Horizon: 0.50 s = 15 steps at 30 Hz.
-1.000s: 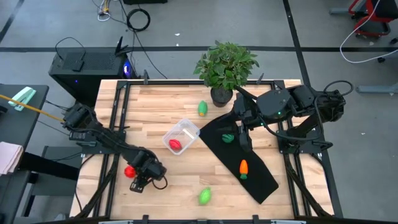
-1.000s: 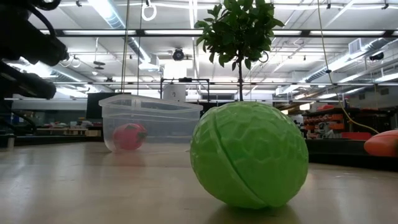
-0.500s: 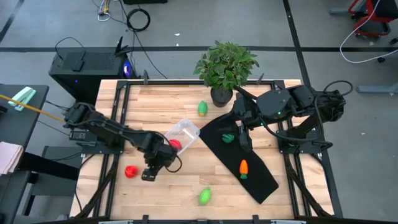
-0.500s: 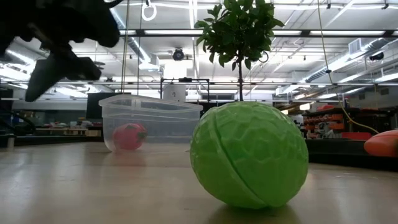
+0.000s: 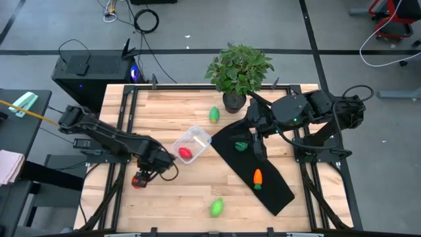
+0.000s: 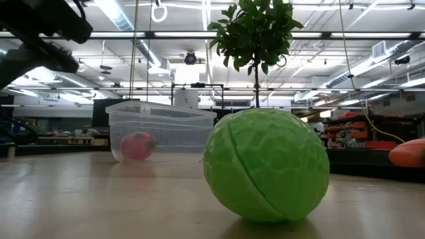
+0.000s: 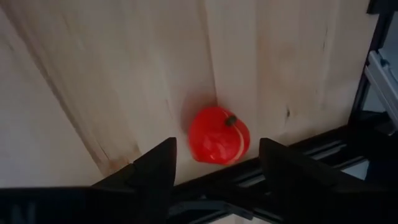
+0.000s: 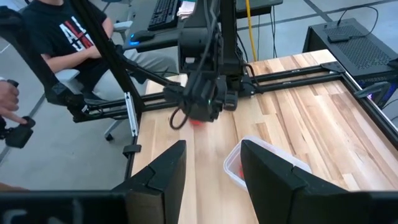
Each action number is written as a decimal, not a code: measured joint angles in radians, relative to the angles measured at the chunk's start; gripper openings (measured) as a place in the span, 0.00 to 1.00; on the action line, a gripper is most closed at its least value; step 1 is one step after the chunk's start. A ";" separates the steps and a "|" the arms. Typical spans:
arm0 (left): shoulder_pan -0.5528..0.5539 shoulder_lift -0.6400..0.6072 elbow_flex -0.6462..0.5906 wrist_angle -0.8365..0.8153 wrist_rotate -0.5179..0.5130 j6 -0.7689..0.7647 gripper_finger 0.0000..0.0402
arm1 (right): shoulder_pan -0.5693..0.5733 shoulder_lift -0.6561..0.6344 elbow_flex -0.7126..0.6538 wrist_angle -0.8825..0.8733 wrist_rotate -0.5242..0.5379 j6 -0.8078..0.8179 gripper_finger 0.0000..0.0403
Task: Pick and placing Produce into tupperware
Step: Put the red apple into the transparent bin
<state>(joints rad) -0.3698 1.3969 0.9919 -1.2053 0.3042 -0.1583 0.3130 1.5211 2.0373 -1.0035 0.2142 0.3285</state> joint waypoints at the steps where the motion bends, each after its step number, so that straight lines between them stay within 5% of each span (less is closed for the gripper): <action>1: -0.010 -0.017 -0.012 0.000 0.000 -0.023 0.59 | 0.000 0.000 0.000 0.000 0.000 -0.001 0.40; 15: -0.206 -0.139 -0.131 0.101 -0.083 -0.112 0.60 | 0.000 0.000 0.000 -0.001 0.000 -0.010 0.40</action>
<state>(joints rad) -0.5756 1.2583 0.8613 -1.1039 0.2216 -0.2704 0.3129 1.5211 2.0373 -1.0042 0.2142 0.3184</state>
